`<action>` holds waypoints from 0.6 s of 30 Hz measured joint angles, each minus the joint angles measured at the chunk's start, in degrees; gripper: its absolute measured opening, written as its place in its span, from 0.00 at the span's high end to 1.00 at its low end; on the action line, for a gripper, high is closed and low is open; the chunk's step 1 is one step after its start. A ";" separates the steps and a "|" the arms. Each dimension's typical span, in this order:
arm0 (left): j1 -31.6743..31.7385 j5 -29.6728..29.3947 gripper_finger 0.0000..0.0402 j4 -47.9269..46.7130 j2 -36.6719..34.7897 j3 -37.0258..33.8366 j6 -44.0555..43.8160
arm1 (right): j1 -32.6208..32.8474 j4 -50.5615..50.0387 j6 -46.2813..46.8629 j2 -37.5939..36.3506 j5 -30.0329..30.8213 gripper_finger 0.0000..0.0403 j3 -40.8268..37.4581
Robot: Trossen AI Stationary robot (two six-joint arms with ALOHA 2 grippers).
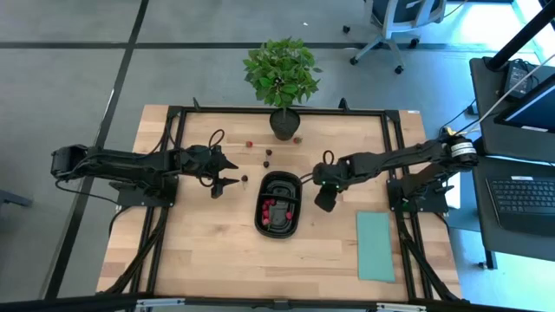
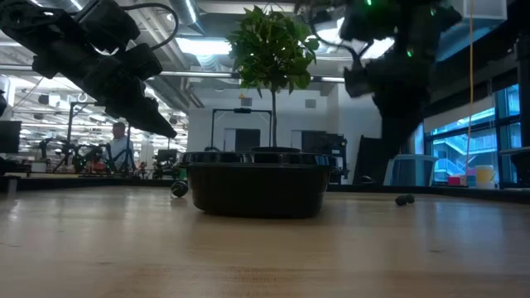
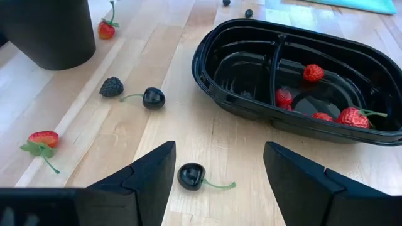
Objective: Pick and placing Produce into tupperware
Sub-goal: Put the bottom blueberry into the black container
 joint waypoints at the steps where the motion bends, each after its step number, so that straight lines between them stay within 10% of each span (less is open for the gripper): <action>1: 0.00 0.00 0.41 0.00 0.00 0.00 0.00 | -0.18 0.38 0.43 0.00 0.00 0.66 -1.14; 18: 0.02 -0.13 0.41 0.02 0.00 0.00 0.00 | -1.14 8.93 2.69 0.05 3.28 0.66 -7.09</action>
